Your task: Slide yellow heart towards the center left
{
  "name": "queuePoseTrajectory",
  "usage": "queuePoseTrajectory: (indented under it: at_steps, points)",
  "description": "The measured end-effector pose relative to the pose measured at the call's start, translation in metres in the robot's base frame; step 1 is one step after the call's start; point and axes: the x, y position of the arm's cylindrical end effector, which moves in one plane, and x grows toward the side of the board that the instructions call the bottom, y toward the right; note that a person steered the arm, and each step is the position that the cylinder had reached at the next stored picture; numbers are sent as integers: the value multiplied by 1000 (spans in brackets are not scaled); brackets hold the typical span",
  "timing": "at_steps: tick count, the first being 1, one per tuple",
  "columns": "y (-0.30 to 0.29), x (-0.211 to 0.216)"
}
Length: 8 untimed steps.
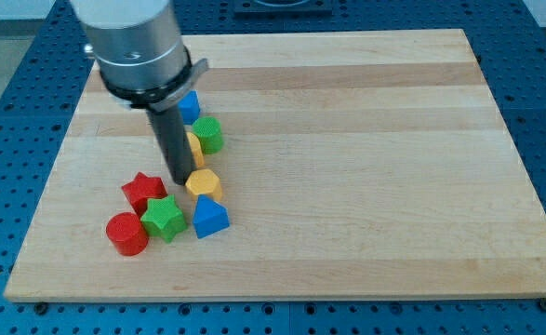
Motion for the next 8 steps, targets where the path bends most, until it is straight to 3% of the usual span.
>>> queuePoseTrajectory:
  at_steps: [1, 4, 6, 8]
  points:
    - [18, -6]
    - [-26, -20]
    - [24, -23]
    - [-11, -40]
